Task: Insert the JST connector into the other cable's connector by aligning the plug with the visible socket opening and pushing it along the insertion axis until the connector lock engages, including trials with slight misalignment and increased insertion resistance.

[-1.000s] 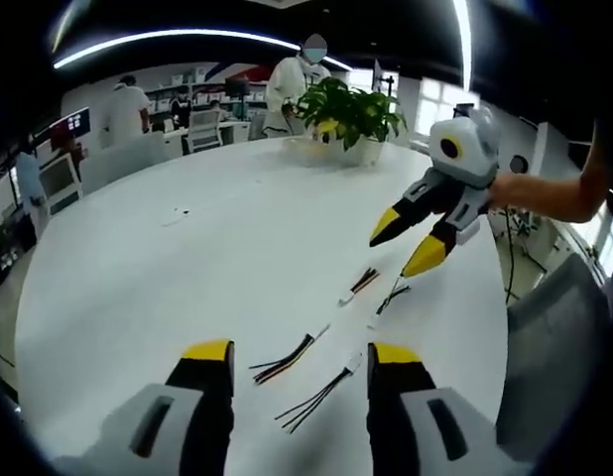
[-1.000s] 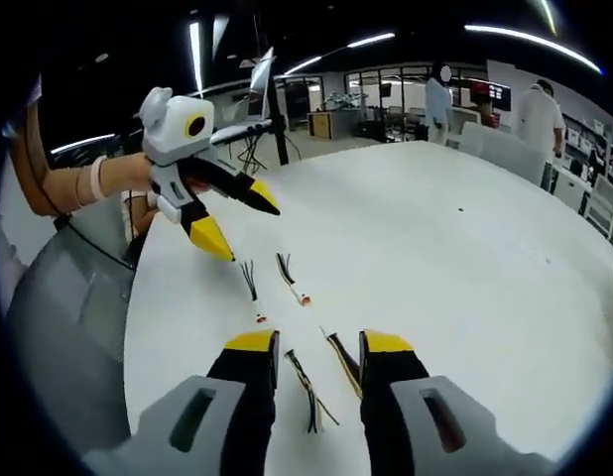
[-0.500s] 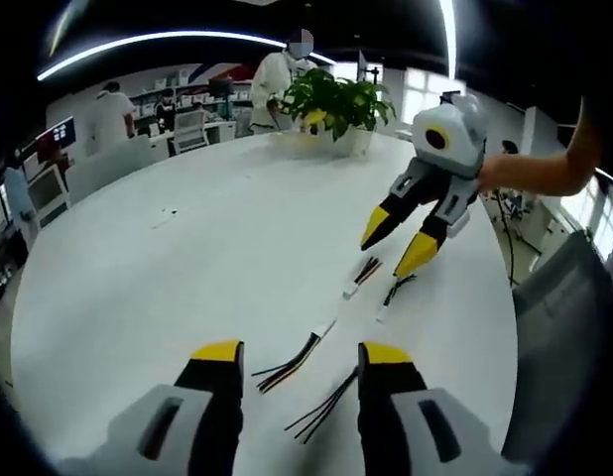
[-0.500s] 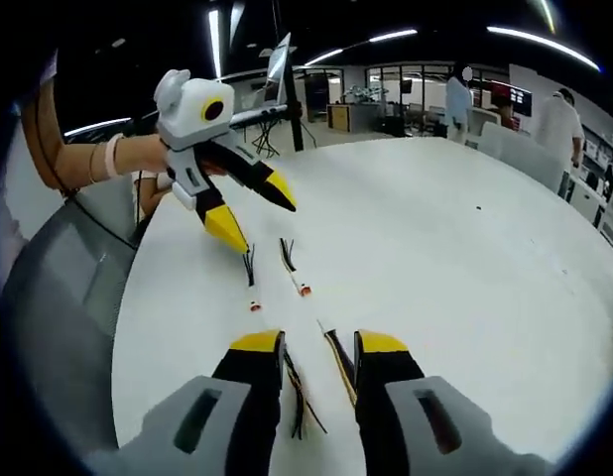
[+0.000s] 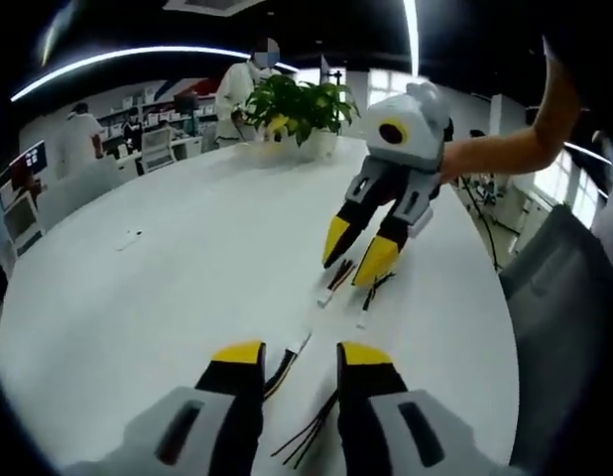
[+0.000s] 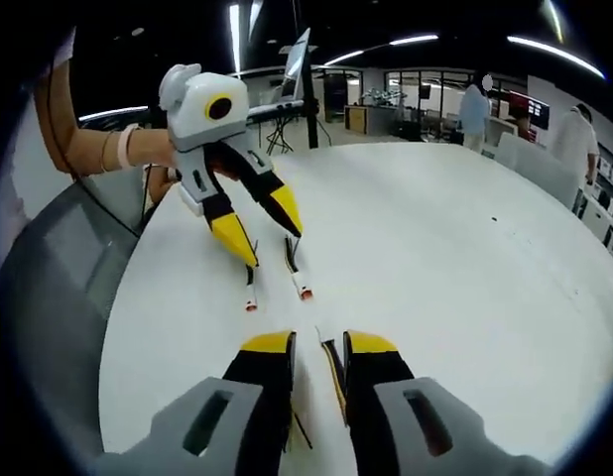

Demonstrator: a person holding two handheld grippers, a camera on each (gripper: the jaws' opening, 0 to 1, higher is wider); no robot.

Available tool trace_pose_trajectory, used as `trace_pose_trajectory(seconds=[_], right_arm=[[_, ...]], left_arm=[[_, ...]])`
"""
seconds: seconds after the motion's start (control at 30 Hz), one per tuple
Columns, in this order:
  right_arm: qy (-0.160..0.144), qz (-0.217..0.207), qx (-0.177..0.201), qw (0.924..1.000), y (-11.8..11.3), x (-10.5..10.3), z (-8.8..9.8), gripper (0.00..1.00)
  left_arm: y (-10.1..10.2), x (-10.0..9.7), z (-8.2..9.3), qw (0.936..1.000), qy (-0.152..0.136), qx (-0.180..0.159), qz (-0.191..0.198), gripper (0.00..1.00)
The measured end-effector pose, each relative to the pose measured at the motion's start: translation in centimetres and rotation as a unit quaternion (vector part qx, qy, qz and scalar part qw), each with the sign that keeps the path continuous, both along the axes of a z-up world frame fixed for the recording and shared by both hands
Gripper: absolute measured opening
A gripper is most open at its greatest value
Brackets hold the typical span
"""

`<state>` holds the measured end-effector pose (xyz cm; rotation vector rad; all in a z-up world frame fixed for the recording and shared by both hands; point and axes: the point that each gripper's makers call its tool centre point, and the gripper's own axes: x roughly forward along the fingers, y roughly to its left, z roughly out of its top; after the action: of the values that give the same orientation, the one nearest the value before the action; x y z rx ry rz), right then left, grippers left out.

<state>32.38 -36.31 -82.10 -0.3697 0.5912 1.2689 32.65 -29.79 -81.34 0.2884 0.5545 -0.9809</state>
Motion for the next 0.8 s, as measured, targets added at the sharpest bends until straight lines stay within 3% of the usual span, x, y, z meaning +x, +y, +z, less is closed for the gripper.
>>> trace_pose_trajectory(seconds=[0.8], right_arm=[[0.002,0.025,0.0,0.9997,0.6,0.7,-1.4,0.09]], left_arm=[[-0.8,0.4,-1.1,0.9976,-0.026,0.003,-0.065,0.1]])
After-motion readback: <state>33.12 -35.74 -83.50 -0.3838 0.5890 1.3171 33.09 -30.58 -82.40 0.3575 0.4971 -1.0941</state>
